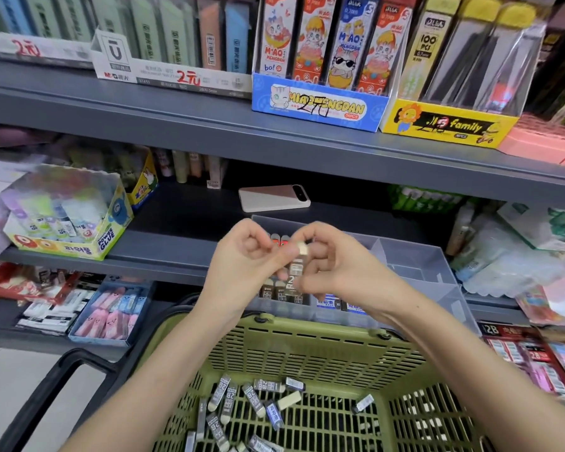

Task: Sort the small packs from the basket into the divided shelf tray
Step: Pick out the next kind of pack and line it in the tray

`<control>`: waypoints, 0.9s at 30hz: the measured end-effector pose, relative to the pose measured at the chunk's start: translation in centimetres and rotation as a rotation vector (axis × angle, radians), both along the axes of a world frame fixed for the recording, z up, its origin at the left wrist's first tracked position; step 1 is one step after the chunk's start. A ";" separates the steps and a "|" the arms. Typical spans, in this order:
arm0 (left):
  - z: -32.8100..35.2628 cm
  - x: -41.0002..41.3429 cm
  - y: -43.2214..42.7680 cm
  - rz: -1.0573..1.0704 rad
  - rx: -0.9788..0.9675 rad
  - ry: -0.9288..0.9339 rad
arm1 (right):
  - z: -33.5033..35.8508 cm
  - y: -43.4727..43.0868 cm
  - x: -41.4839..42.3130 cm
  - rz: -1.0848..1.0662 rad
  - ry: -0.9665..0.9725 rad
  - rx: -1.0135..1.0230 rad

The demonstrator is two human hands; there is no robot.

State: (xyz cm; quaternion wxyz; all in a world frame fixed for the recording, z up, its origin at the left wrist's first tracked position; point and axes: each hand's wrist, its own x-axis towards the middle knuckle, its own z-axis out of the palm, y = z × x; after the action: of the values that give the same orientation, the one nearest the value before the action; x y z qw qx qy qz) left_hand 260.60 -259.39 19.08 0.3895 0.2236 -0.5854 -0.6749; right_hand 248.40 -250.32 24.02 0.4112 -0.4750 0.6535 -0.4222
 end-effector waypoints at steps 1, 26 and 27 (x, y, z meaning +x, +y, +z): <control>0.2 -0.2 -0.2 -0.028 -0.026 -0.039 | -0.2 0.0 -0.3 -0.007 -0.011 -0.015; -3.4 1.4 -4.9 -0.538 -1.359 -0.767 | -6.0 -1.7 -2.3 -0.340 0.635 -0.094; -3.5 1.5 -5.0 -0.527 -1.357 -0.765 | -6.0 -1.8 -2.3 -0.337 0.646 -0.086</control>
State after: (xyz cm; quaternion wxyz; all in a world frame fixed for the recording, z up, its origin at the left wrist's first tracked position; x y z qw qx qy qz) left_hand 262.14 -264.37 15.57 0.0424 0.0091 -0.9917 -0.1206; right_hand 246.10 -252.08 18.00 0.0876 -0.4863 0.8004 -0.3394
